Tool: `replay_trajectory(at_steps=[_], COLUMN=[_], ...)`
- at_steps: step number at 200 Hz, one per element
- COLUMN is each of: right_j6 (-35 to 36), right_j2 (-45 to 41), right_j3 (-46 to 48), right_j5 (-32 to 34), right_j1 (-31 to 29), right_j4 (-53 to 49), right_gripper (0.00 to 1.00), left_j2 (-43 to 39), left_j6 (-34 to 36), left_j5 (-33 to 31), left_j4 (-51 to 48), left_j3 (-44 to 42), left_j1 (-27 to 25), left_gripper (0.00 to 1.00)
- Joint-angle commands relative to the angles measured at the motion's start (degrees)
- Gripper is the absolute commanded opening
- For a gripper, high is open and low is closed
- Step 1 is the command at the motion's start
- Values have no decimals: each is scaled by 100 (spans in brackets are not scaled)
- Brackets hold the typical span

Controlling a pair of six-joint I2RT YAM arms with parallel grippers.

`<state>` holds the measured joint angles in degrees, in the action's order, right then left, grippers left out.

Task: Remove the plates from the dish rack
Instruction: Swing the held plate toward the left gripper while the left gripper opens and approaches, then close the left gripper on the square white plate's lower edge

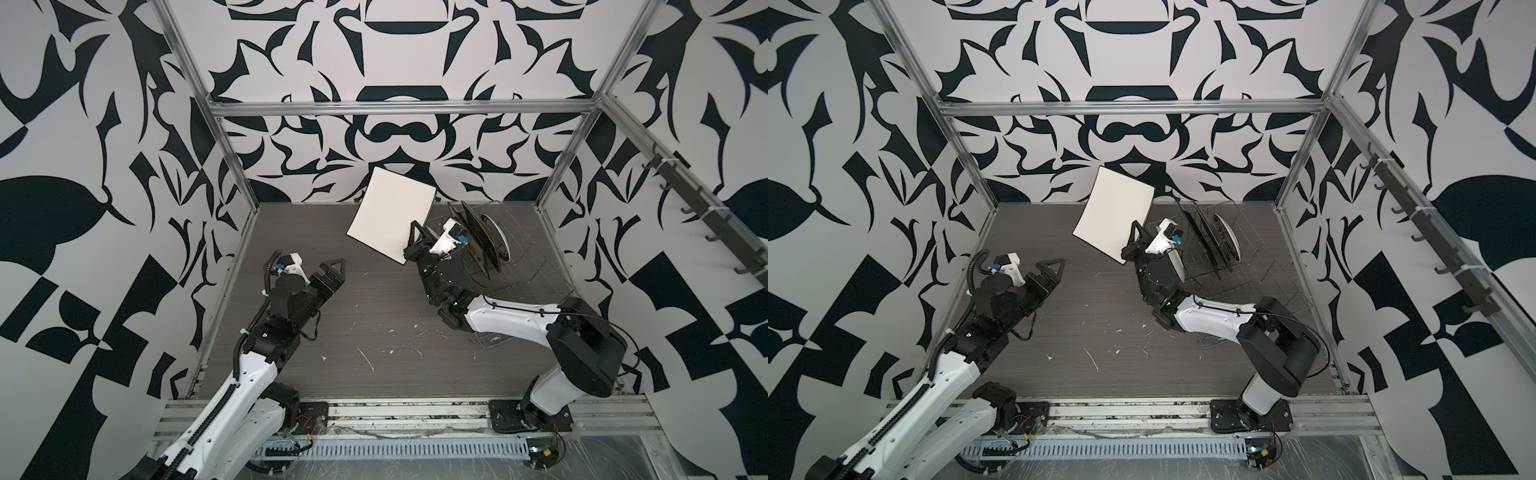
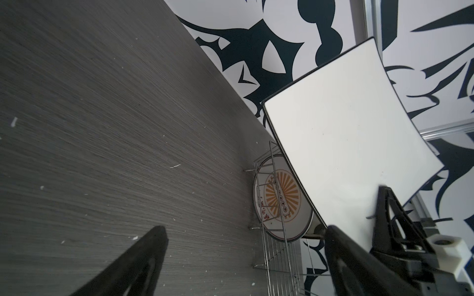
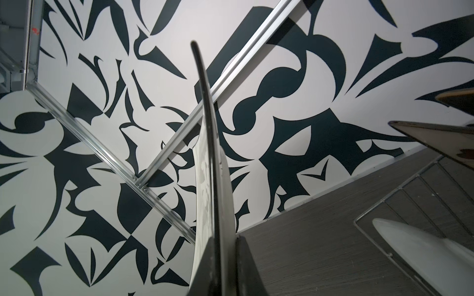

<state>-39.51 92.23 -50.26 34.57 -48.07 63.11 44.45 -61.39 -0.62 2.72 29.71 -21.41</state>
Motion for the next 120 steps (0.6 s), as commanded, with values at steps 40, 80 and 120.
replay_trajectory(at_steps=[40, 80, 120], right_j6=[-1303, -2002, -2324], right_j2=[-39, 40, 103], right_j3=[-248, -415, -444], right_j5=[-81, -111, 76], right_j1=[4, 6, 2], right_j4=[1831, 1294, 1208], right_gripper=[0, 0, 0], left_j2=[39, 400, 564], left_j6=[-573, -1026, -1349], left_j5=[162, 482, 266], left_j4=[1425, 2176, 2316], left_j3=[-308, -302, -346], left_j1=[27, 34, 32], left_gripper=[99, 99, 100])
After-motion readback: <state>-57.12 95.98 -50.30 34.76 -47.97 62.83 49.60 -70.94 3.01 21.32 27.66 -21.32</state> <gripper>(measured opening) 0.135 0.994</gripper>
